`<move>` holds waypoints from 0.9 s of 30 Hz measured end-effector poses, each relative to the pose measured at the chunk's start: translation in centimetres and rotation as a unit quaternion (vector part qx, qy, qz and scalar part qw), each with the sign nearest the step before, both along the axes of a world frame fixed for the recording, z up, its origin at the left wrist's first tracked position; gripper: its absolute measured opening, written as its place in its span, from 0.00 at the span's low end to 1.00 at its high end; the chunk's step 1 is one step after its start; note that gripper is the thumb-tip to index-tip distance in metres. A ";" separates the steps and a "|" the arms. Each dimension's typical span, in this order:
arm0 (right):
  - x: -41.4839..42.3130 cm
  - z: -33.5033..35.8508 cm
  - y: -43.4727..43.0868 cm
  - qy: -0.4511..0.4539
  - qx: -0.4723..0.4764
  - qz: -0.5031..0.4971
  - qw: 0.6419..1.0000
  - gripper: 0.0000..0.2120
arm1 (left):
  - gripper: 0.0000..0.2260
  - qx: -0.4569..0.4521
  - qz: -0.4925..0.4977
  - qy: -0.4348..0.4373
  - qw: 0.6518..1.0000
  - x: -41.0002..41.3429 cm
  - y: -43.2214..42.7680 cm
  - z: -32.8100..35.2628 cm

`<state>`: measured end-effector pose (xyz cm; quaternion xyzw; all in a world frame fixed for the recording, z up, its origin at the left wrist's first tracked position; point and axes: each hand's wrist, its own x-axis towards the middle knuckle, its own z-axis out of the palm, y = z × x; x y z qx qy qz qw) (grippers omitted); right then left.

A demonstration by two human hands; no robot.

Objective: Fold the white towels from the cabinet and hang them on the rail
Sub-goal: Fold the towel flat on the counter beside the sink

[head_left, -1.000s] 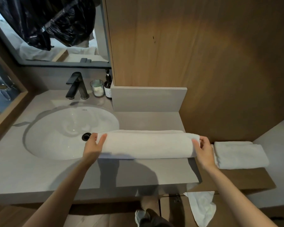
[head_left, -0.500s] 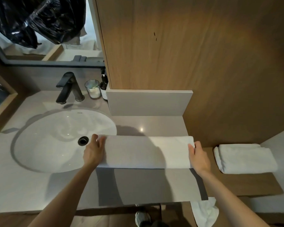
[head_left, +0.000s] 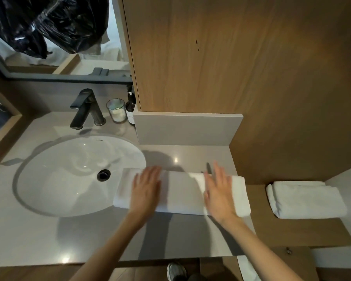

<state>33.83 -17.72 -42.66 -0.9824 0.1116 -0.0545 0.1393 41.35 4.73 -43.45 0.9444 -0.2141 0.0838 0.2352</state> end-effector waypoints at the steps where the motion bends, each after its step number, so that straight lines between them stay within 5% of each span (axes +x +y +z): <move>1: 0.6 -0.5 1.6 0.010 0.019 0.024 0.999 0.29 | 0.22 0.031 -0.038 0.032 0.998 -0.9 -1.6 -0.6; 9: 0.6 -2.9 3.2 0.086 -0.049 0.060 0.993 0.28 | 0.26 0.196 -0.051 0.065 0.977 -1.7 -3.6 -2.9; 18: -2.9 -2.3 -4.5 0.136 -0.088 -0.009 0.987 0.32 | 0.26 0.183 0.029 0.106 0.977 0.1 3.2 -2.4; 27: -3.8 -1.2 -4.6 0.114 0.023 -0.079 0.990 0.33 | 0.27 0.104 0.187 0.233 0.949 1.5 2.8 -0.6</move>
